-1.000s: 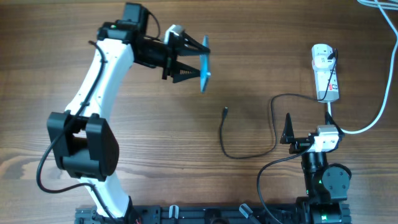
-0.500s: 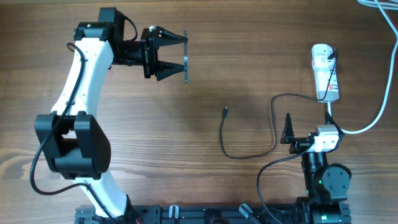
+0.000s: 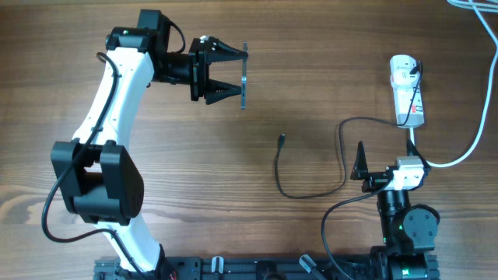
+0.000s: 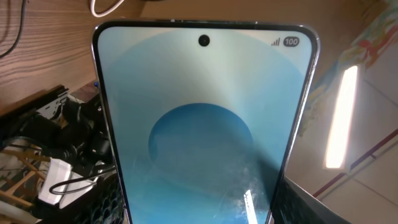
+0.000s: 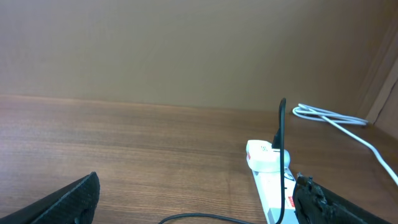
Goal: Plug charger to phone and switch on socket
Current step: 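Lift the phone with the left gripper and stand it upright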
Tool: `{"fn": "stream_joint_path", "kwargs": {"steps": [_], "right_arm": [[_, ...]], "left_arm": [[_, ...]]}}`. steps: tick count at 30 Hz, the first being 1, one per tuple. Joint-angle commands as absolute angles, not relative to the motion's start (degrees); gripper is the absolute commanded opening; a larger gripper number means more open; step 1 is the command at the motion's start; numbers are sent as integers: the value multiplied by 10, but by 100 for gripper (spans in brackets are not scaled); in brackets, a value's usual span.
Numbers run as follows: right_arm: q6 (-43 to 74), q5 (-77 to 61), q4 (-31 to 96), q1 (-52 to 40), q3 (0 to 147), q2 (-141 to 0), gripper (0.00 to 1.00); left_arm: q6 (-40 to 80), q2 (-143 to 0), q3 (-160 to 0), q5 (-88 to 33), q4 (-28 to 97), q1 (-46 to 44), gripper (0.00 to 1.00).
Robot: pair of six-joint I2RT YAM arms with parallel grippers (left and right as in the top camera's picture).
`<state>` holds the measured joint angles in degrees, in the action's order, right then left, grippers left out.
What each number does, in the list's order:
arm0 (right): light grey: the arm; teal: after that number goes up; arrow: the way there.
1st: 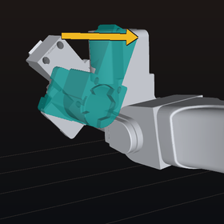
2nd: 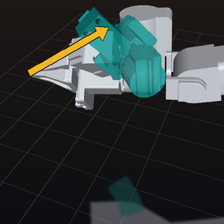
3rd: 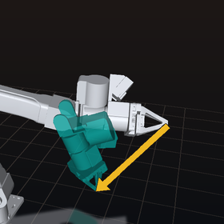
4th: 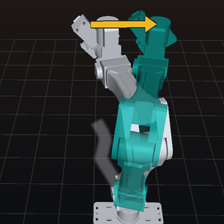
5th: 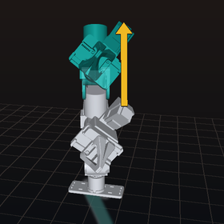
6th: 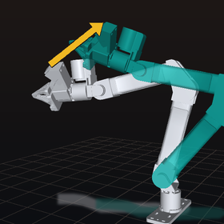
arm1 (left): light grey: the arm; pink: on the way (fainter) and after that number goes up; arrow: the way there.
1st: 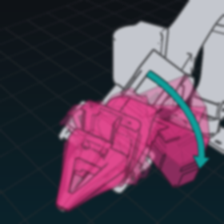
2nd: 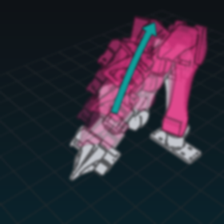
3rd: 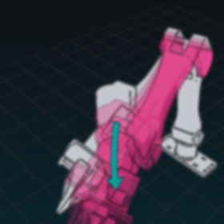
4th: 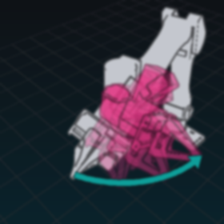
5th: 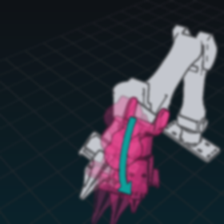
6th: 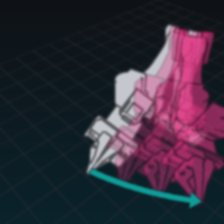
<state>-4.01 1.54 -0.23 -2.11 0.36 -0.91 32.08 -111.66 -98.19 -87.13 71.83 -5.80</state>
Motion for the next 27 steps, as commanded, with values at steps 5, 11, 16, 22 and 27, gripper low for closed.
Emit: {"fn": "stream_joint_path", "kwargs": {"steps": [5,11,16,22,27], "right_arm": [[-45,15,-5,-24,3,-6,100],[-45,15,-5,-24,3,-6,100],[-45,15,-5,-24,3,-6,100],[-45,15,-5,-24,3,-6,100],[-45,15,-5,-24,3,-6,100]], "left_arm": [[320,-1095,-987,-903,714,-59,68],[320,-1095,-987,-903,714,-59,67],[320,-1095,-987,-903,715,-59,67],[320,-1095,-987,-903,719,-59,67],[320,-1095,-987,-903,719,-59,67]]}}
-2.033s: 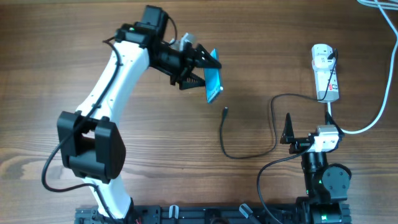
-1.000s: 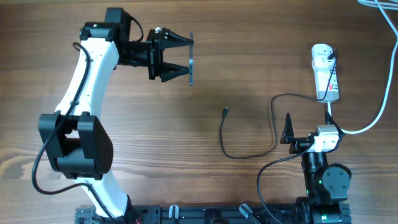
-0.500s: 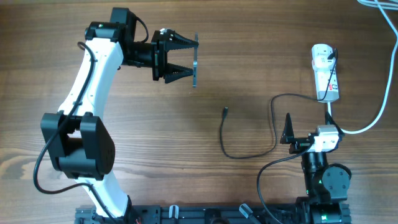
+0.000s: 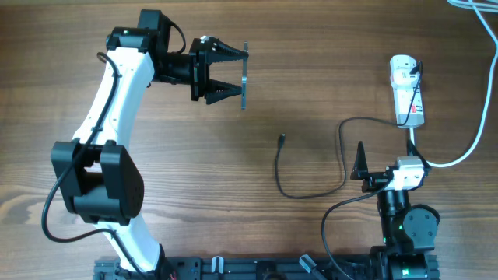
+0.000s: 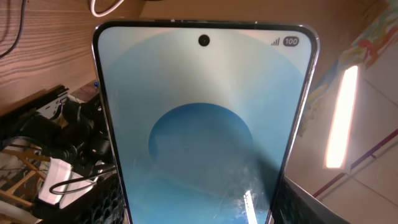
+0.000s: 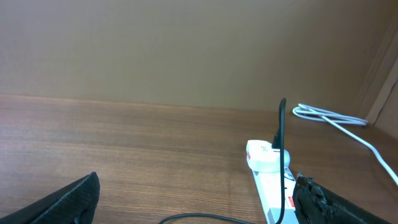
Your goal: Plug charger to phone and switch on socket
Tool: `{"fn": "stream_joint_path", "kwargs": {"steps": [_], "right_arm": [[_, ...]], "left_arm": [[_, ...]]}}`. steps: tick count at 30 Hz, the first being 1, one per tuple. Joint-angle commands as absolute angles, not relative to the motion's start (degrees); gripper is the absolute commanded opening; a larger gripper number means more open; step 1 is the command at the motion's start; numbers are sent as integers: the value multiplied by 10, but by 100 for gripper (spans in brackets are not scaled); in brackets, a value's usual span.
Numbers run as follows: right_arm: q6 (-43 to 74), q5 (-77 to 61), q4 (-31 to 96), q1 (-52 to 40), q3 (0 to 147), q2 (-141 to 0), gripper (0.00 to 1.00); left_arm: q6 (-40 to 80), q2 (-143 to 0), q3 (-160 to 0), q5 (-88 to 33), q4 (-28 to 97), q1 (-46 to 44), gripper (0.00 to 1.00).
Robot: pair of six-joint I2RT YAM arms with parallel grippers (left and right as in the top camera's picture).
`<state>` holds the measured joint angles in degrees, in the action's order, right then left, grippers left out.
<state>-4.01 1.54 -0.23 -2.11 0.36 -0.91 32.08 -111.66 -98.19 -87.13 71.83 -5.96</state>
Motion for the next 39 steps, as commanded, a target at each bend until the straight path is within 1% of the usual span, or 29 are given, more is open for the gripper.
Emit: {"fn": "stream_joint_path", "kwargs": {"steps": [1,12,13,14,16,17,18,19,20,22,23,24,28,29,30,31,32,33,34,36,37,38,39], "right_arm": [[-45,15,-5,-24,3,-6,100],[-43,14,-5,-24,3,-6,100],[-36,-4,-10,-24,3,-6,100],[38,-108,-10,-24,3,-6,100],[160,-209,-18,-24,3,-6,100],[255,-249,-20,-24,3,-6,100],[378,-278,-21,-24,3,-6,100],[573,-266,-38,-24,3,-6,100],[586,-271,-76,-24,3,-6,100],[526,-328,-237,-24,11,-6,100],[524,-332,-243,-24,35,-6,100],[507,-332,-224,-24,63,-11,100],[272,-335,54,-24,281,-112,100],[213,-321,135,-24,342,-151,100],[183,-285,210,-24,403,-199,100],[168,-267,273,-24,469,-250,100],[167,-281,302,-24,506,-279,100],[174,-338,324,-24,552,-319,100],[184,-387,338,-24,563,-336,100],[182,-476,326,-24,562,-366,99],[188,-497,331,-24,564,-378,92],[195,-488,358,-24,570,-390,86],[192,-463,391,-24,580,-402,86]], "left_arm": [[320,-1095,-987,-903,719,-59,67],[320,-1095,-987,-903,719,-59,67],[320,-1095,-987,-903,719,-59,67],[320,-1095,-987,-903,718,-59,67],[320,-1095,-987,-903,718,-59,67],[320,-1095,-987,-903,718,-59,67],[320,-1095,-987,-903,719,-59,67],[320,-1095,-987,-903,719,-59,67],[320,-1095,-987,-903,718,-59,67],[320,-1095,-987,-903,718,-59,67],[320,-1095,-987,-903,718,-59,67],[320,-1095,-987,-903,718,-59,67],[320,-1095,-987,-903,718,-59,67],[320,-1095,-987,-903,718,-59,67],[320,-1095,-987,-903,718,-59,67],[320,-1095,-987,-903,718,-59,67],[320,-1095,-987,-903,718,-59,67],[320,-1095,-987,-903,718,-59,67],[320,-1095,-987,-903,718,-59,67],[320,-1095,-987,-903,718,-59,67],[320,-1095,-987,-903,718,-59,67],[320,-1095,-987,-903,718,-59,67],[320,-1095,-987,-903,718,-59,67]]}}
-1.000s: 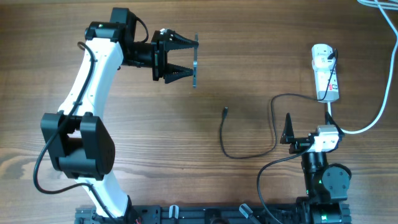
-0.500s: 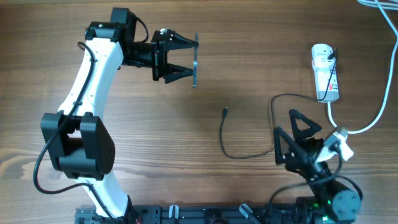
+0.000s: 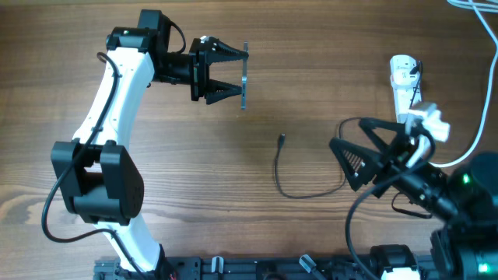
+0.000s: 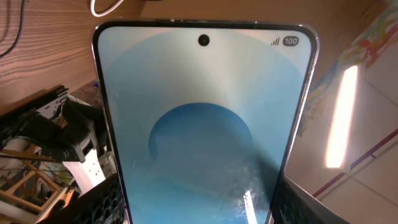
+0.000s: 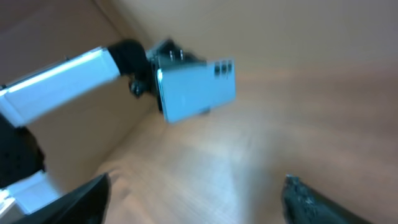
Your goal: Plug charger to phone and switch on socket
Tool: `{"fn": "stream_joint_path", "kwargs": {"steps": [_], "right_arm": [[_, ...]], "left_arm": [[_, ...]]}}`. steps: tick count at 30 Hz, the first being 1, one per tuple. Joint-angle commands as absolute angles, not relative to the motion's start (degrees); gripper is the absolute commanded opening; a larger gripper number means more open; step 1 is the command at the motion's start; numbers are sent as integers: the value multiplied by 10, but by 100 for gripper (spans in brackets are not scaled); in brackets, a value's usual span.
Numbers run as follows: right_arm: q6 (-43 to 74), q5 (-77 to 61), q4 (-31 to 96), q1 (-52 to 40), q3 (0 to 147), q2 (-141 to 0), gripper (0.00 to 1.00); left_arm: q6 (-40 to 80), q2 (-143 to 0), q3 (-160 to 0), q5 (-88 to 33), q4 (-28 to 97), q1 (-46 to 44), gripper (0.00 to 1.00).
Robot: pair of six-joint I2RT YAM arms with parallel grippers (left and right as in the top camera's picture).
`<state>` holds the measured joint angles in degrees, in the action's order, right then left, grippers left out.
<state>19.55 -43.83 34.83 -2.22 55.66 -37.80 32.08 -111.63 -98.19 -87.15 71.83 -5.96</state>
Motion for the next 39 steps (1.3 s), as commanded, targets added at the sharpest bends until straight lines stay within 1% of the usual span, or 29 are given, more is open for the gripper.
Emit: {"fn": "stream_joint_path", "kwargs": {"steps": [1,3,5,7,8,11,12,13,14,17,20,22,26,28,32,34,35,37,38,39], "right_arm": [[179,-445,416,-24,592,-411,88],[159,-369,507,-24,649,-444,94],[115,-288,627,-34,746,-503,94],[106,-173,721,-72,832,-562,97],[110,-117,768,-113,881,-600,98],[174,-50,787,-231,933,-659,97],[204,-16,778,-283,940,-676,97],[251,38,761,-365,949,-708,97],[272,68,750,-419,959,-736,97],[289,145,727,-519,1030,-825,98],[321,199,705,-550,1119,-893,99],[360,226,682,-554,1119,-918,98],[418,304,680,-554,1119,-953,98],[422,327,672,-554,1119,-955,94],[422,306,659,-557,1118,-971,91],[421,309,653,-557,1118,-985,83],[421,321,651,-557,1118,-992,77],[421,354,651,-557,1118,-1004,71],[420,356,649,-557,1118,-1006,66],[420,356,648,-557,1118,-1008,65]], "left_arm": [[320,-1095,-987,-903,718,-59,67],[320,-1095,-987,-903,718,-59,67],[320,-1095,-987,-903,718,-59,67],[320,-1095,-987,-903,718,-59,67],[320,-1095,-987,-903,718,-59,67],[320,-1095,-987,-902,718,-59,67],[320,-1095,-987,-902,718,-59,67],[320,-1095,-987,-902,718,-59,67],[320,-1095,-987,-902,718,-59,67],[320,-1095,-987,-891,718,-59,67],[321,-1095,-987,-889,718,-59,67],[325,-1095,-987,-889,718,-59,67],[336,-1095,-987,-889,718,-59,67],[340,-1095,-987,-889,718,-59,67],[340,-1095,-987,-889,718,-59,67],[340,-1095,-987,-889,718,-59,67],[340,-1095,-987,-889,718,-59,67],[340,-1095,-987,-889,718,-59,67],[340,-1095,-987,-889,718,-59,67],[340,-1095,-987,-889,718,-59,67]]}}
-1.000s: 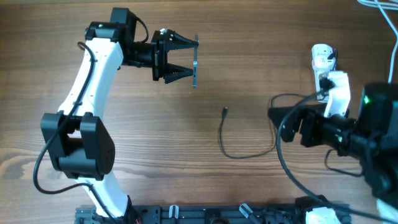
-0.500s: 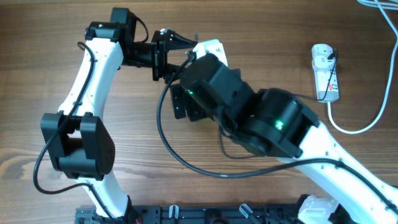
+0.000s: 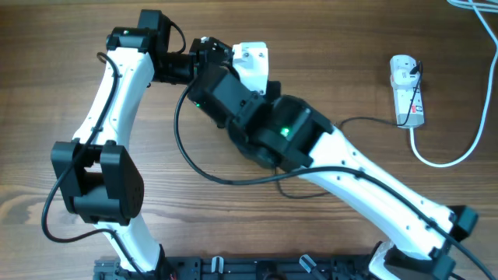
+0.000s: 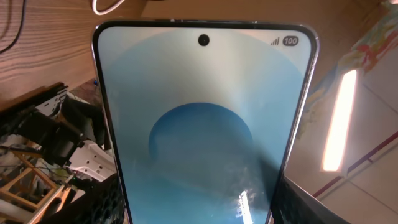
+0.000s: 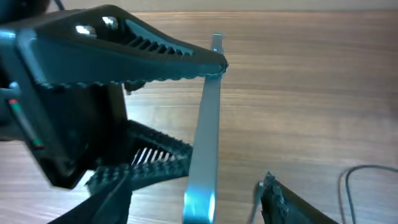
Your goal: Plug charger to phone and switch on socket
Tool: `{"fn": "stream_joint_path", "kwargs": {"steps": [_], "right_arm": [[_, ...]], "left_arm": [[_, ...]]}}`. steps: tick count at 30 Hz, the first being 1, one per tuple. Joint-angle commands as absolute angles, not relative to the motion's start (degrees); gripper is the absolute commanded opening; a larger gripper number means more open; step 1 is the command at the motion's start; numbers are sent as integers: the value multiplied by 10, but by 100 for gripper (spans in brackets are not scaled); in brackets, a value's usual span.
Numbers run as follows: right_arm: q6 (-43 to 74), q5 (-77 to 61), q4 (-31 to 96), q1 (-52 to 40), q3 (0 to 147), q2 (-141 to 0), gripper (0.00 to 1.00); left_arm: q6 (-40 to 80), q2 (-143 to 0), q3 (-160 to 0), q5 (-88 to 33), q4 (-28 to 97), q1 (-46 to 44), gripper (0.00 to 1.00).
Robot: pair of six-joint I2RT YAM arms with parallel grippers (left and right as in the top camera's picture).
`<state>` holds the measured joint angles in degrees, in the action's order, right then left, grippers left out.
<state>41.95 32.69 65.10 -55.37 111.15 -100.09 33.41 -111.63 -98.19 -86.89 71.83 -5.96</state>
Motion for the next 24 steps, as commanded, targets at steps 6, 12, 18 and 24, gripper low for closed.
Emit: {"fn": "stream_joint_path", "kwargs": {"steps": [6,12,18,24], "right_arm": [[420,371,622,-557,1118,-1009,49],[419,377,613,-557,1118,-1009,33],[420,377,611,-557,1118,-1009,30],[420,377,611,-557,1118,-1009,24]], "left_arm": [[340,-1095,-987,-889,718,-59,67],[340,-1095,-987,-892,719,-59,67],[339,-1095,-987,-903,719,-59,67],[339,-1095,-987,-903,719,-59,67]]}}
